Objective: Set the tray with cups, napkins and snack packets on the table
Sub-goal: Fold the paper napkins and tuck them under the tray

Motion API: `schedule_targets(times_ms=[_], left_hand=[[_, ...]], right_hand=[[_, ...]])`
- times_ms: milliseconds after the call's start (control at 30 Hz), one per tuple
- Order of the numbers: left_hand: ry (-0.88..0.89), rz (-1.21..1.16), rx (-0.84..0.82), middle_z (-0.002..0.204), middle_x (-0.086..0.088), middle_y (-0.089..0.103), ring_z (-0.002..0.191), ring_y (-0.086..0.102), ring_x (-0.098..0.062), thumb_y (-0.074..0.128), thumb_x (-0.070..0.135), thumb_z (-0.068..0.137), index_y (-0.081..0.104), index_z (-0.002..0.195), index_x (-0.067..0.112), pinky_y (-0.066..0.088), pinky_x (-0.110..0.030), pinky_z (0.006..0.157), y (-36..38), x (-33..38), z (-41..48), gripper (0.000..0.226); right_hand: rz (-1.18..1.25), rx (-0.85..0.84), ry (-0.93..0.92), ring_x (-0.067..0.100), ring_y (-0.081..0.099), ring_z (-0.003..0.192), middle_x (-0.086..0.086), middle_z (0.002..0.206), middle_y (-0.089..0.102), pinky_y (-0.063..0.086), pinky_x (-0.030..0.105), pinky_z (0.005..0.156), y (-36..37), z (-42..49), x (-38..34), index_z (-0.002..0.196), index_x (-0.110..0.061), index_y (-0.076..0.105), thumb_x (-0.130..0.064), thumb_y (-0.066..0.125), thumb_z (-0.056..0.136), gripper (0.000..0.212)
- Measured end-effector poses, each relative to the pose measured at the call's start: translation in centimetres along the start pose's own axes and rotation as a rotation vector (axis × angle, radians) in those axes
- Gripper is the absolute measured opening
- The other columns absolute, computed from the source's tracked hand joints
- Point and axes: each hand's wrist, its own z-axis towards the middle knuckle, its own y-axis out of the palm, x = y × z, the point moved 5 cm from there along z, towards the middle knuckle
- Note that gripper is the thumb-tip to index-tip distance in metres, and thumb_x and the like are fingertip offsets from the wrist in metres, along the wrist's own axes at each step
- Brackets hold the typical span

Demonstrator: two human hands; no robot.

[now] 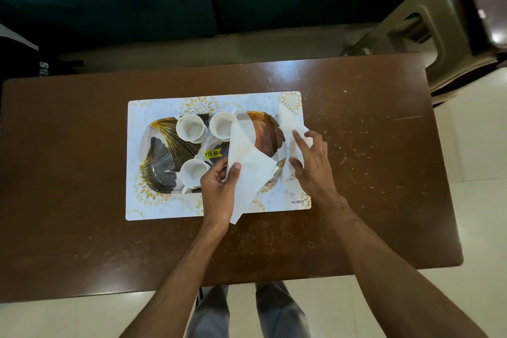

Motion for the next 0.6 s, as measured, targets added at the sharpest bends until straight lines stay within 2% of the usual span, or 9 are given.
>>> schedule_targets(times_ms=[133,267,400,500,600], left_hand=[[0.002,-0.004,0.006,0.098,0.024,0.076,0.094,0.072,0.000,0.065,0.014,0.097,0.068,0.117,0.023,0.056,-0.015,0.071,0.1,0.1,0.0,0.023],[0.000,-0.003,0.006,0.095,0.027,0.075,0.092,0.071,0.003,0.065,0.015,0.097,0.068,0.116,0.024,0.054,-0.012,0.068,0.4,0.0,0.0,0.022],[0.008,0.006,0.000,0.094,0.027,0.075,0.091,0.071,0.004,0.065,0.014,0.097,0.068,0.106,0.035,0.054,-0.012,0.068,0.5,0.1,-0.1,0.022],[-0.002,-0.011,0.010,0.096,0.022,0.077,0.092,0.072,0.000,0.065,0.014,0.097,0.070,0.111,0.027,0.054,-0.013,0.071,0.3,-0.1,-0.1,0.020],[-0.008,-0.014,0.022,0.100,0.020,0.076,0.096,0.072,-0.003,0.065,0.016,0.096,0.069,0.116,0.024,0.055,-0.014,0.071,0.1,-0.2,-0.1,0.021]], right_hand=[[-0.153,0.001,0.047,0.029,0.039,0.120,0.015,0.151,0.033,0.047,0.042,0.099,0.5,-0.6,0.9,0.151,-0.019,0.040,-0.018,0.070,0.090,0.068],[-0.135,-0.052,-0.033,0.029,0.036,0.123,0.014,0.151,0.031,0.042,0.040,0.102,1.3,0.3,0.0,0.151,-0.020,0.040,-0.024,0.070,0.092,0.066],[-0.096,-0.006,-0.003,0.029,0.037,0.123,0.012,0.149,0.036,0.043,0.044,0.104,0.9,0.5,0.0,0.148,-0.017,0.043,-0.031,0.073,0.089,0.068],[-0.084,0.016,0.038,0.029,0.036,0.125,0.013,0.151,0.034,0.041,0.043,0.102,0.7,0.0,0.5,0.150,-0.020,0.042,-0.039,0.067,0.092,0.066],[-0.101,-0.033,0.039,0.030,0.035,0.128,0.013,0.150,0.033,0.044,0.045,0.105,1.3,-0.4,0.5,0.150,-0.021,0.041,-0.034,0.070,0.091,0.067]])
